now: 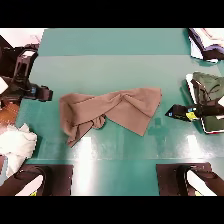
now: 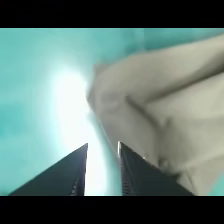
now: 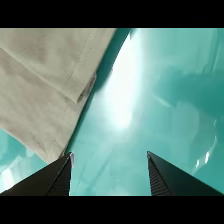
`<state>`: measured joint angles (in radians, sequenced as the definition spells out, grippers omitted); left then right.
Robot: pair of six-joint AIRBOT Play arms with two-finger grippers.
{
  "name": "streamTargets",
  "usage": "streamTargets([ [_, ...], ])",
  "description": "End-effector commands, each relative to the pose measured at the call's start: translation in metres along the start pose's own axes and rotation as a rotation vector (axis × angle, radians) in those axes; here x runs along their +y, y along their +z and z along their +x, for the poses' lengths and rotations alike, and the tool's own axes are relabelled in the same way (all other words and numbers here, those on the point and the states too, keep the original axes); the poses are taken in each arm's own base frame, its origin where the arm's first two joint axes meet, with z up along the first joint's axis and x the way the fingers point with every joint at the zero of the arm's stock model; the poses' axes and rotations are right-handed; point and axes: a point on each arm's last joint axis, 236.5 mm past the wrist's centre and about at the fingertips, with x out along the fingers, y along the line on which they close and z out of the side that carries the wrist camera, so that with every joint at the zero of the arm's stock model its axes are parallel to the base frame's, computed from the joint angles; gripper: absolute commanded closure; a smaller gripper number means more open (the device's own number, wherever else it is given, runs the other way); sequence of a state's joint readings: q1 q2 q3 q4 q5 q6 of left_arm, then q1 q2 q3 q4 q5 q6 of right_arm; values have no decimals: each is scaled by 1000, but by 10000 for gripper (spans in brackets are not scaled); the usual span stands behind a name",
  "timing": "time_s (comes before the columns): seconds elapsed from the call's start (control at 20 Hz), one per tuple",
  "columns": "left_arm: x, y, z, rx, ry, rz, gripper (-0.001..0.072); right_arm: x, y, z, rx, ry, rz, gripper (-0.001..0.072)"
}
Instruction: Fold the shirts.
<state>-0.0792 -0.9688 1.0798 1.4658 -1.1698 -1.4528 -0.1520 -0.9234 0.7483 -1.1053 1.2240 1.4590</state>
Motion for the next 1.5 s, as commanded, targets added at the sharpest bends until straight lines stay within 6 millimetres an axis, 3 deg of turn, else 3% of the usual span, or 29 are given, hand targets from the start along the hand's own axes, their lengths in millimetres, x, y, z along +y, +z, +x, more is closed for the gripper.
streamTargets([
  [0.0,-22,-46,-4,180,-199,-125,243,4,-5,-7,-77,11,-11,192],
  [0.05,-37,-62,-2,237,-279,-150,54,5,-3,-11,-101,10,-17,192],
  [0.2,-47,-108,17,362,-323,-197,45,9,-2,-19,-140,12,-33,192],
  [0.35,-35,-140,42,393,-258,-222,45,10,-4,-20,-134,13,-36,192],
  [0.5,-10,-150,59,375,-143,-232,46,10,-5,-20,-131,14,-35,192],
  [0.85,2,-155,90,274,-144,-397,47,10,-6,-20,-126,15,-36,192],
  [0.9,3,-156,92,269,-146,-398,87,10,-6,-20,-126,15,-36,192],
  [0.95,0,-158,94,274,-159,-392,236,11,-6,-20,-125,16,-36,192],
  [1.0,-4,-157,96,264,-174,-400,334,11,-7,-20,-122,16,-36,192],
  [1.25,-4,-153,100,246,-181,-414,339,12,-19,-19,-71,21,-38,192],
  [1.3,-5,-154,100,249,-182,-415,472,12,-21,-18,-60,22,-38,192],
  [1.35,-5,-154,100,248,-182,-414,683,12,-25,-18,-44,24,-38,192],
  [1.45,-5,-150,98,246,-184,-413,679,18,-36,-18,0,46,-14,192],
])
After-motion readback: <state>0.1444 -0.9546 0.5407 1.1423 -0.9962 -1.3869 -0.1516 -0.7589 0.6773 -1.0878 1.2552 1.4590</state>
